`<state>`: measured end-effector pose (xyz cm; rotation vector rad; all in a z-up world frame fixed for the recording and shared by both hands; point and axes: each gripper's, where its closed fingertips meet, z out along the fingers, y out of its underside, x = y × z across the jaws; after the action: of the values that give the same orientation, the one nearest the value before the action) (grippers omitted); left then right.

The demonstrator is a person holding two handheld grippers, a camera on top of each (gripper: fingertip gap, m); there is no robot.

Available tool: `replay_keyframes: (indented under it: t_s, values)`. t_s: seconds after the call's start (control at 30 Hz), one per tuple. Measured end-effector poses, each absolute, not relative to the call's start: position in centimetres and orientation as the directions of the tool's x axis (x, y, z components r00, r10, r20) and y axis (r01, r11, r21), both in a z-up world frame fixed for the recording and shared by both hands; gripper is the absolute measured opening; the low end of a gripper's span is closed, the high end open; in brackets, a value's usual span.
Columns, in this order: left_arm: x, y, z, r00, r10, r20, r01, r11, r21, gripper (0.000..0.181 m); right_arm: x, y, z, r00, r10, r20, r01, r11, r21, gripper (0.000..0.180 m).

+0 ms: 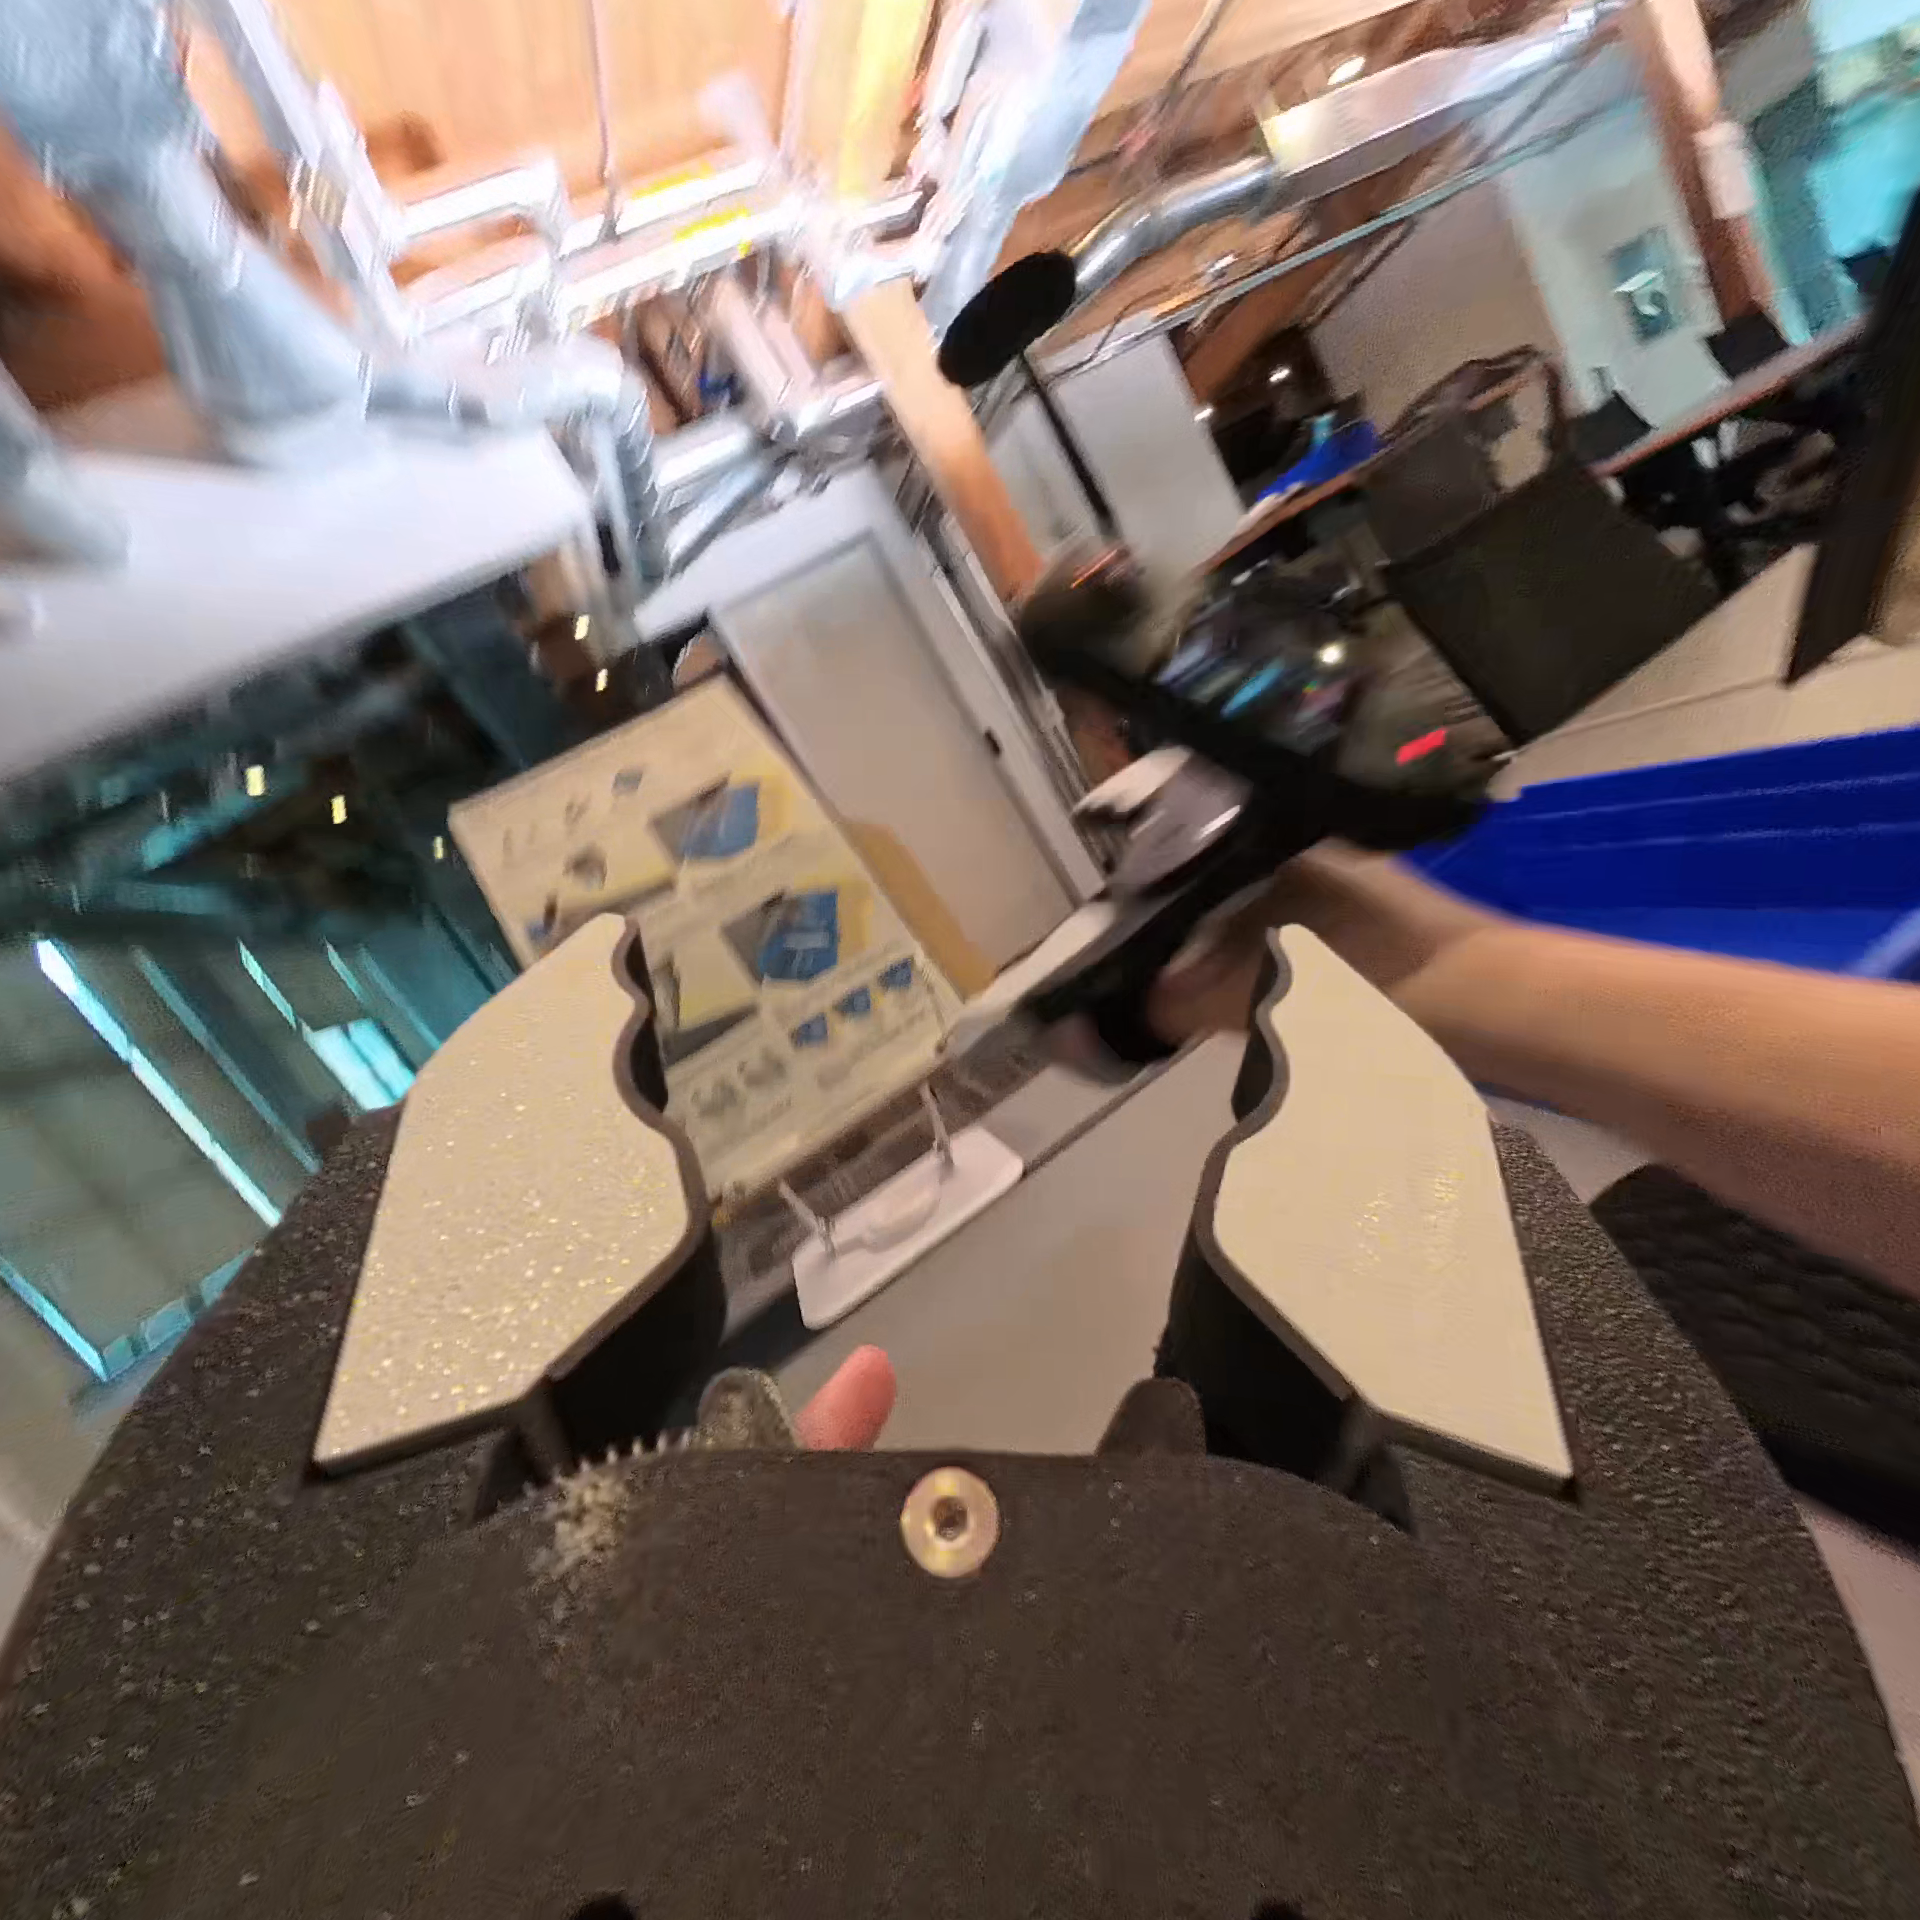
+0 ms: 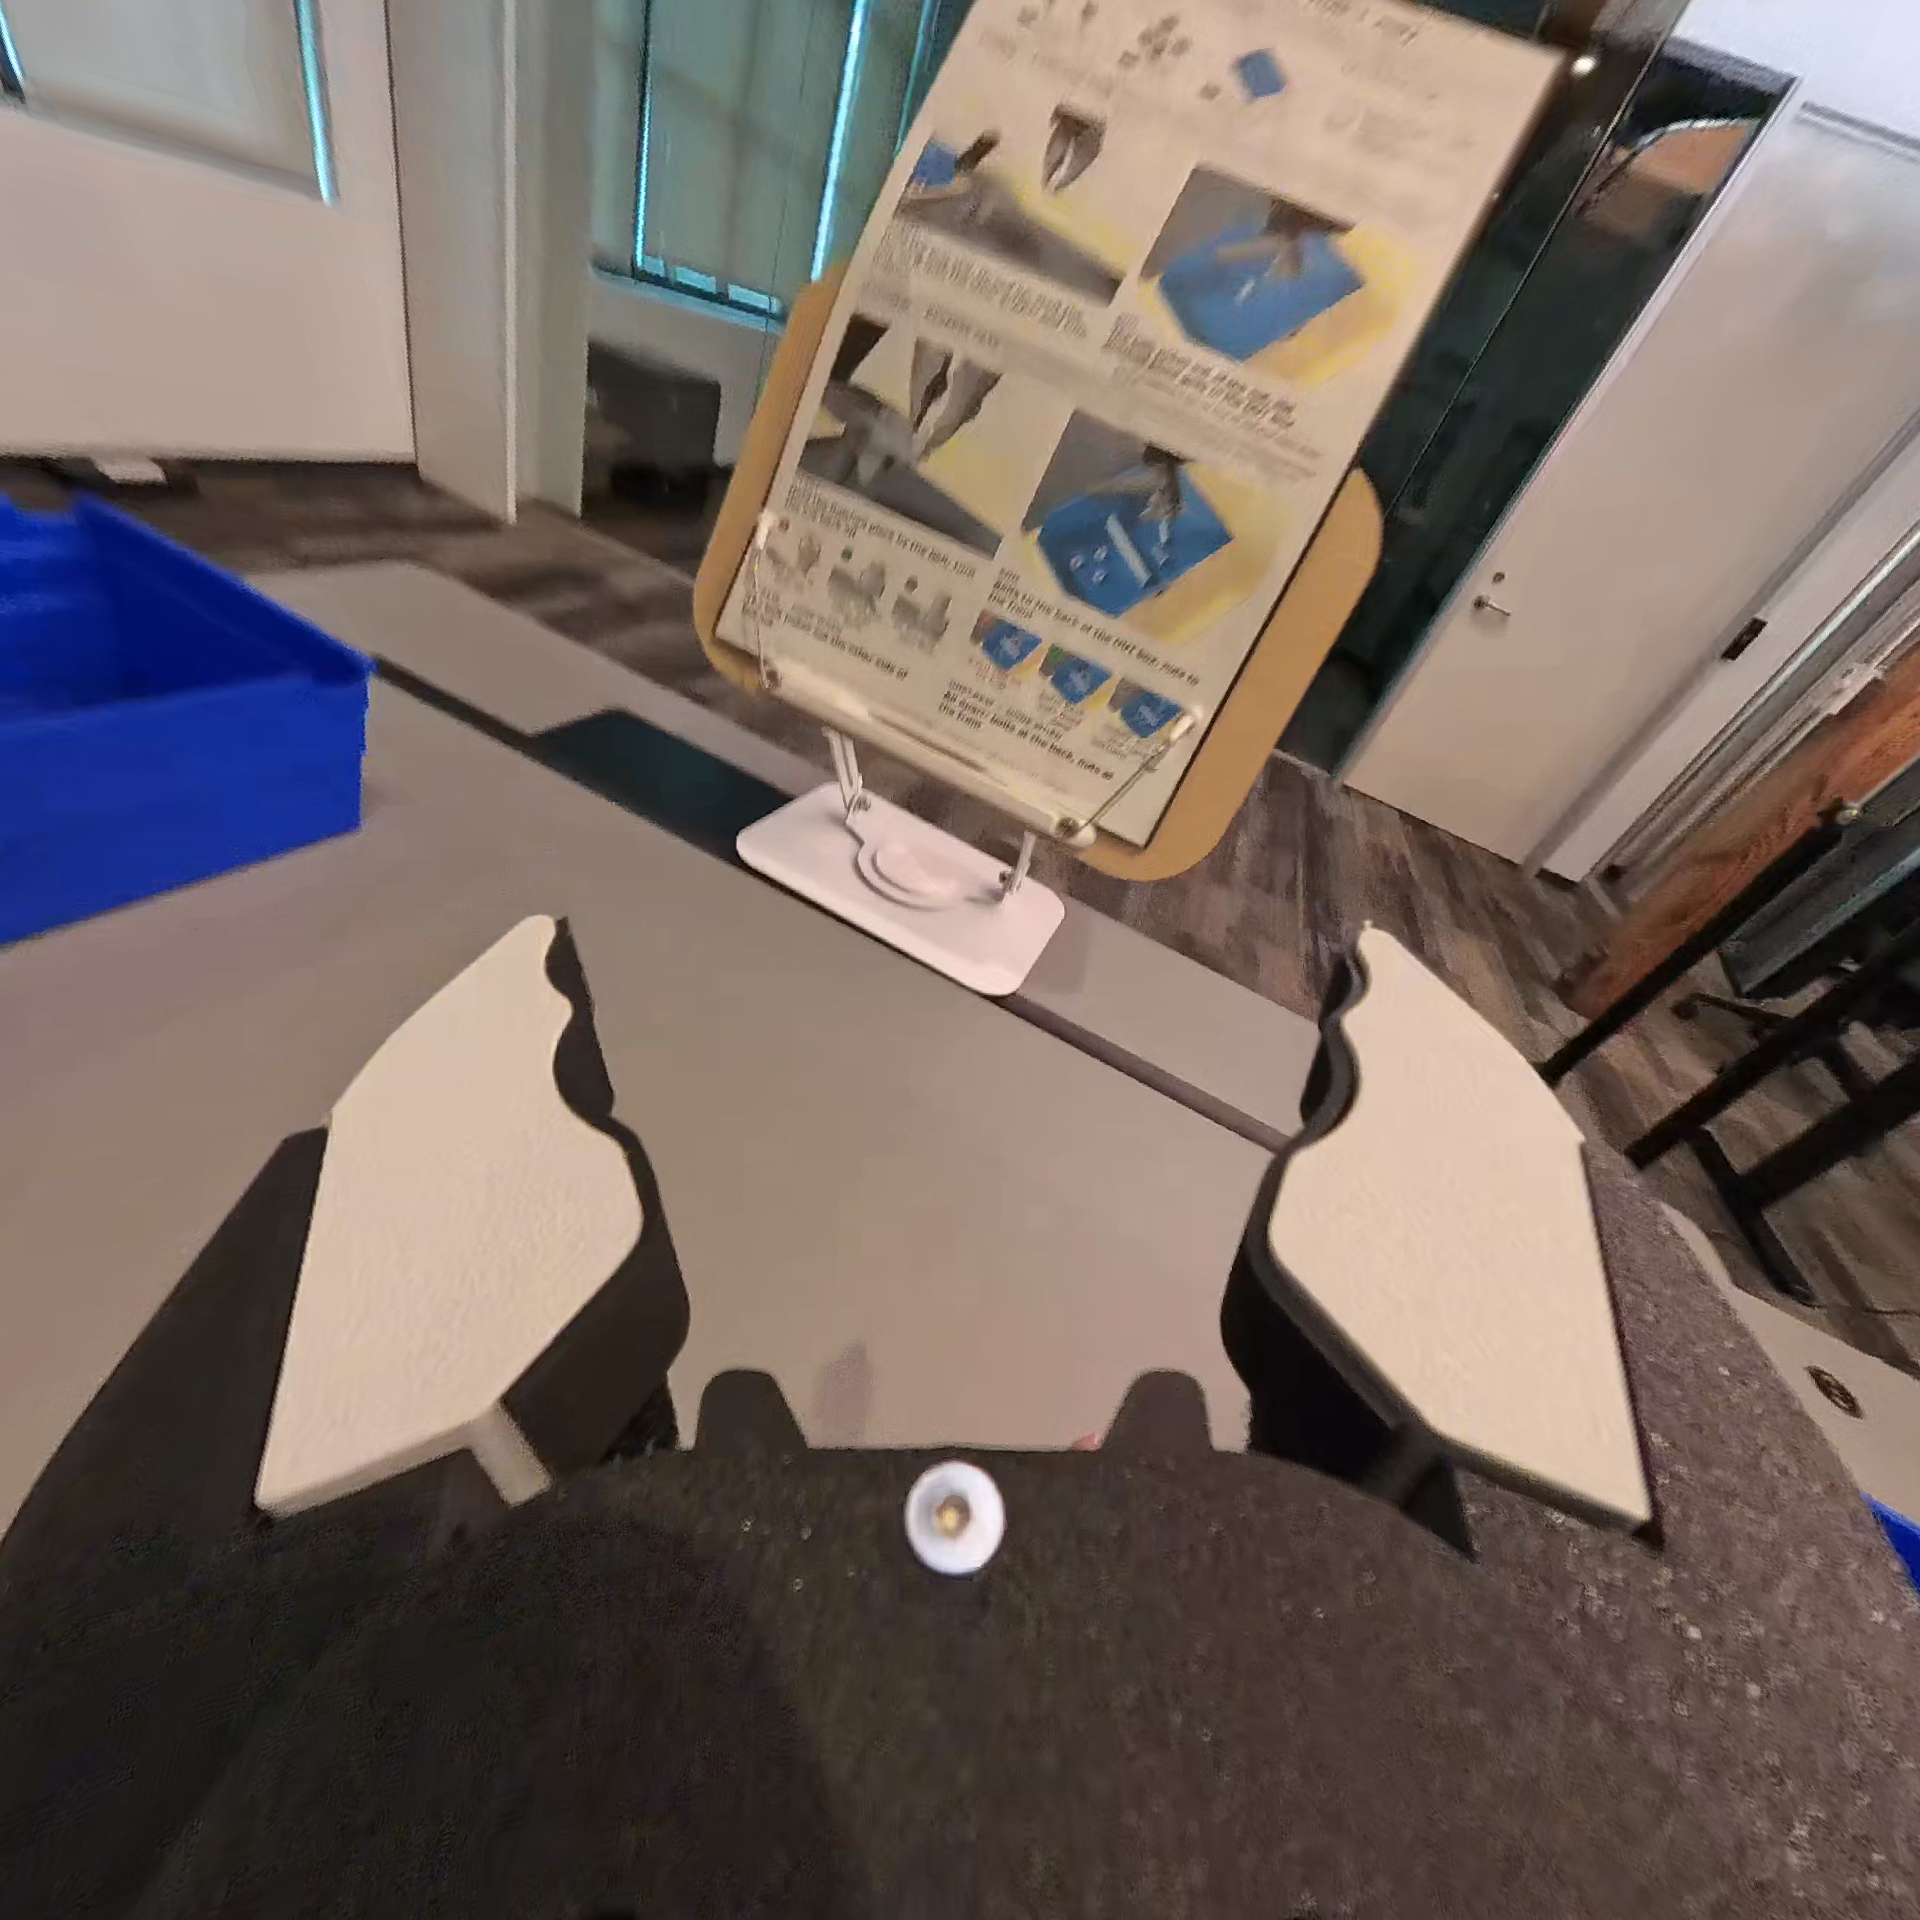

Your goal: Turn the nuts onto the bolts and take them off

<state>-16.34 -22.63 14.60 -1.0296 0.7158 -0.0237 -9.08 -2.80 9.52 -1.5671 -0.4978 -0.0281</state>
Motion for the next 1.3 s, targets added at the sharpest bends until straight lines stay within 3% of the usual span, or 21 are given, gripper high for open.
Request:
replay_keyframes:
  t_s: [0.17, 0.3, 0.43, 1.3]
  values:
    - [-7.5, -28.5, 14.9, 0.624, -0.266, -0.735, -0.38, 0.719, -0.582, 0.11, -13.6, -1.9, 7.7, 0.844, 0.279, 0.459, 0.478, -0.003, -0.878, 0.129]
    - [-3.2, -30.5, 15.3, 0.567, -0.082, -0.819, -0.415, 0.831, -0.37, 0.109, -16.4, -2.8, 7.2, 0.81, 0.298, 0.506, 0.526, 0.014, -0.85, 0.128]
    - [-0.8, -29.6, 14.7, 0.506, -0.005, -0.862, -0.467, 0.839, -0.279, 0.11, -17.4, -3.9, 7.3, 0.786, 0.282, 0.551, 0.566, 0.032, -0.824, 0.127]
    - [-1.1, -26.4, 16.1, 0.544, 0.028, -0.839, -0.516, 0.799, -0.308, 0.107, -17.4, -5.4, 7.0, 0.773, 0.301, 0.559, 0.569, 0.06, -0.82, 0.126]
